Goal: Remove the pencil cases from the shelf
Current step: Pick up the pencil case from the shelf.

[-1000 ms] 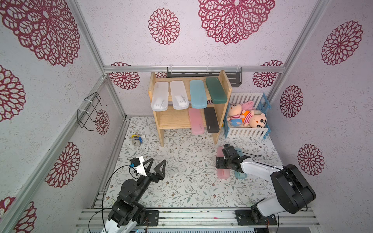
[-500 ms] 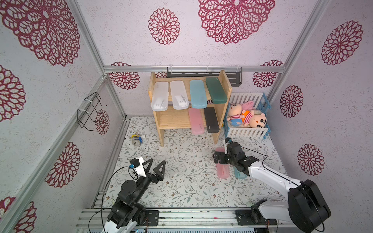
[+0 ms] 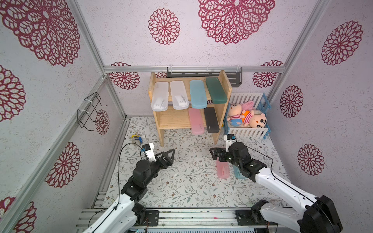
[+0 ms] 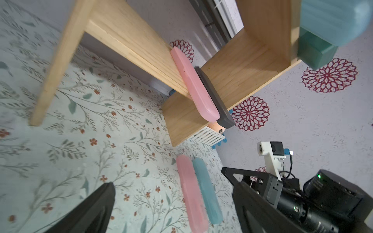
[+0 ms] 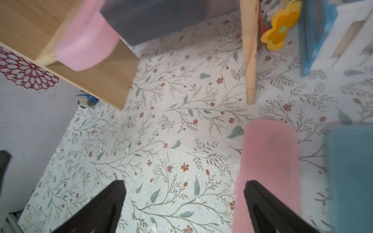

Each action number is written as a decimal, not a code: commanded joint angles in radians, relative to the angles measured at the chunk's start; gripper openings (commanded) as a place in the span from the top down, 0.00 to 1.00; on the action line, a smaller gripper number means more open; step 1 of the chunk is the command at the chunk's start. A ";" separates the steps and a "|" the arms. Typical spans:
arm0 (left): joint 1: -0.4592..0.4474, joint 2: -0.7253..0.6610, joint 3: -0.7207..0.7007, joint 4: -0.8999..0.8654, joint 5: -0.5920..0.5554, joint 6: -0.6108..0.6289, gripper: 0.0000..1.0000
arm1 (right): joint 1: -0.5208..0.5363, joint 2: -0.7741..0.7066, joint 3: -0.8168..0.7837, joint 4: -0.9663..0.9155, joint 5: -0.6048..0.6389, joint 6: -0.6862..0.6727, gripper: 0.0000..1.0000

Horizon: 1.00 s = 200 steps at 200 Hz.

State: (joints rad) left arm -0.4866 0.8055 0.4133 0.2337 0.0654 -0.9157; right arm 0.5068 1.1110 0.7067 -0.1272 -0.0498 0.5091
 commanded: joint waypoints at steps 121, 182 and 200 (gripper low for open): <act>-0.043 0.753 0.400 0.526 0.257 -0.433 0.03 | 0.018 0.072 -0.136 0.167 -0.082 0.119 0.01; -0.045 0.887 0.465 0.614 0.253 -0.496 0.11 | 0.018 0.079 -0.151 0.168 -0.072 0.107 0.01; -0.043 0.921 0.483 0.640 0.254 -0.524 0.20 | 0.018 0.079 -0.154 0.161 -0.065 0.099 0.01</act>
State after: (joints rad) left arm -0.5217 1.6875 0.8661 0.7868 0.3065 -1.3952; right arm 0.5194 1.1919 0.5678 0.0044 -0.1215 0.6136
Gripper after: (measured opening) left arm 0.840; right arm 0.990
